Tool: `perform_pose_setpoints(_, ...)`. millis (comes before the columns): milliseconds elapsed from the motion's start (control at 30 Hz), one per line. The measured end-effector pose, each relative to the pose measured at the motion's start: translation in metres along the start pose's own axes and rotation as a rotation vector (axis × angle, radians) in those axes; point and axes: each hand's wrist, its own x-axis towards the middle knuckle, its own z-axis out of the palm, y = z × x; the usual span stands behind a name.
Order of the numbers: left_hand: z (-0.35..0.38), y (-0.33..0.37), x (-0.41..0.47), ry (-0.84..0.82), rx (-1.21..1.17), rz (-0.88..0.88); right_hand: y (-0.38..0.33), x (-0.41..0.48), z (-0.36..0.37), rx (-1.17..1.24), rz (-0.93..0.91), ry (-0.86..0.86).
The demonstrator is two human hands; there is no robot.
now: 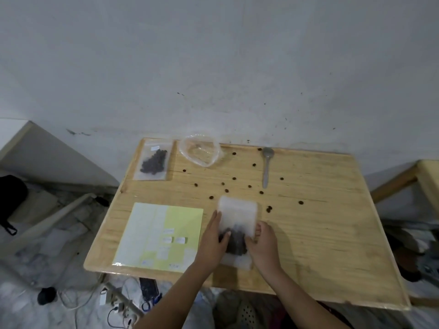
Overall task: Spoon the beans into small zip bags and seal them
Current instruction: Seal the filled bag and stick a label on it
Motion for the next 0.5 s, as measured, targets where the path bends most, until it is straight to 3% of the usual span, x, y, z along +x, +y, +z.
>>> perform_pose_setpoints(233, -0.028, 0.008, 0.004, 0.149, -0.156, 0.110, -0.030, 0.006, 0.001, 0.090, -0.021, -0.001)
perform_pose_setpoints(500, -0.119, -0.007, 0.003, 0.319, -0.551, -0.117, -0.087, 0.017, 0.045, 0.087, -0.155, -0.275)
